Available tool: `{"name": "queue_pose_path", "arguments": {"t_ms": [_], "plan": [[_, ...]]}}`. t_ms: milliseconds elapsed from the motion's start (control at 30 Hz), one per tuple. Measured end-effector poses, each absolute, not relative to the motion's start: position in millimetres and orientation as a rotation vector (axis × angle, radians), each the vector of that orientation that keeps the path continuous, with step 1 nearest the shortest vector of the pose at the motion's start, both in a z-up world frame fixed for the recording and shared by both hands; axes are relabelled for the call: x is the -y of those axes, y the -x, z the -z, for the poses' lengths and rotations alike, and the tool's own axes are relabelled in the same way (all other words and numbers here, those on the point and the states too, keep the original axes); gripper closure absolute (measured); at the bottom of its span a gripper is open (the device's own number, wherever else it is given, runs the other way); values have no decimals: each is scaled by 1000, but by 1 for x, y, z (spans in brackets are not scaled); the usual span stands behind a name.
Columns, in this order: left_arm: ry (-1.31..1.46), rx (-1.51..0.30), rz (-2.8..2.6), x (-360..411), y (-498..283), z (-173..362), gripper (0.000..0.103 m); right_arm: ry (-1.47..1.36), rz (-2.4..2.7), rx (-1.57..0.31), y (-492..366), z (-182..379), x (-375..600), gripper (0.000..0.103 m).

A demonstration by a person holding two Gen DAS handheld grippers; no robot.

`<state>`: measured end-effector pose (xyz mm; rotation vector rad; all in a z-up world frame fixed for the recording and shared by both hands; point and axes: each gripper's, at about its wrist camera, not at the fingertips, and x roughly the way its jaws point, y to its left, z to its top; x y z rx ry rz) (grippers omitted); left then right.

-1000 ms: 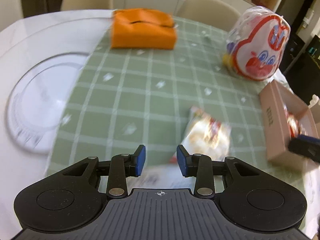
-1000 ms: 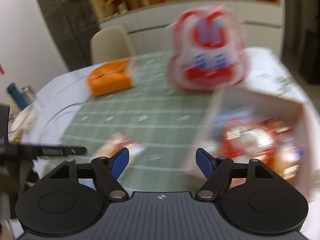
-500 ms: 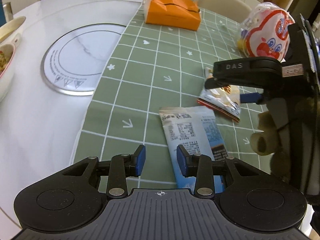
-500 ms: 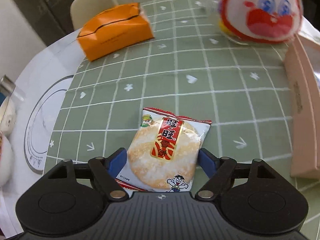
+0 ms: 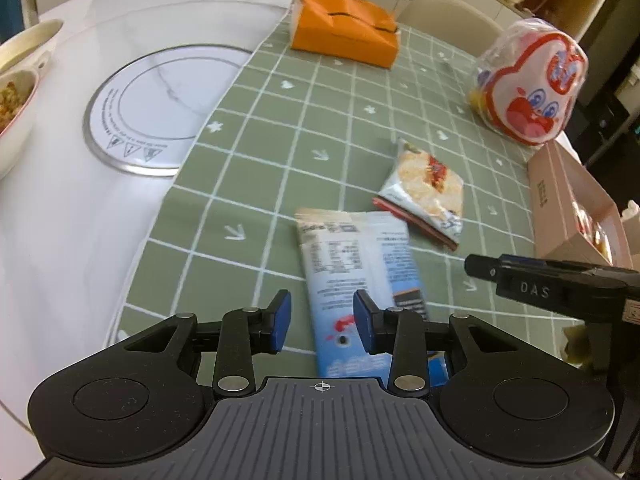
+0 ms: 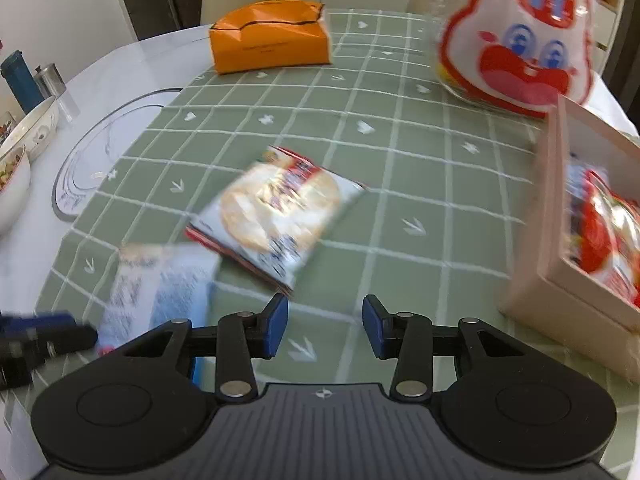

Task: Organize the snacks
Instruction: 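Grasp the Want Want rice cracker packet with the right tool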

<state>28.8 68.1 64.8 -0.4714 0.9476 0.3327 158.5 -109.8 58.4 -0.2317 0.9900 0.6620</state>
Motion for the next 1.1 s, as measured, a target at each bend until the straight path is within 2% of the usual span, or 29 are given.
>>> {"name": "queue_pose_path", "arguments": {"t_ms": [33, 67, 167, 200, 433, 633, 767, 967, 1100], "plan": [[451, -945, -329, -62, -29, -67, 64, 200, -680, -1001, -160, -61, 113, 61], [428, -944, -327, -57, -30, -68, 64, 166, -695, -1013, -163, -64, 114, 56], [351, -953, -340, -47, -27, -71, 64, 95, -715, -1004, -166, -73, 105, 31], [351, -965, -345, -48, -24, -70, 64, 84, -713, -998, -167, -75, 98, 29], [433, -978, -382, -68, -2, -73, 64, 61, -540, -1045, -198, -60, 41, 28], [467, -969, -385, -72, 3, -72, 64, 159, -530, -1078, -208, -46, 15, 24], [477, -972, -374, -70, 0, -69, 64, 219, -564, -1034, -201, -50, 27, 29], [462, -955, -366, -60, -8, -68, 64, 295, -639, -952, -176, -62, 76, 29], [332, -931, -298, -39, -20, -73, 64, 336, -692, -867, -150, -71, 115, 29]]}}
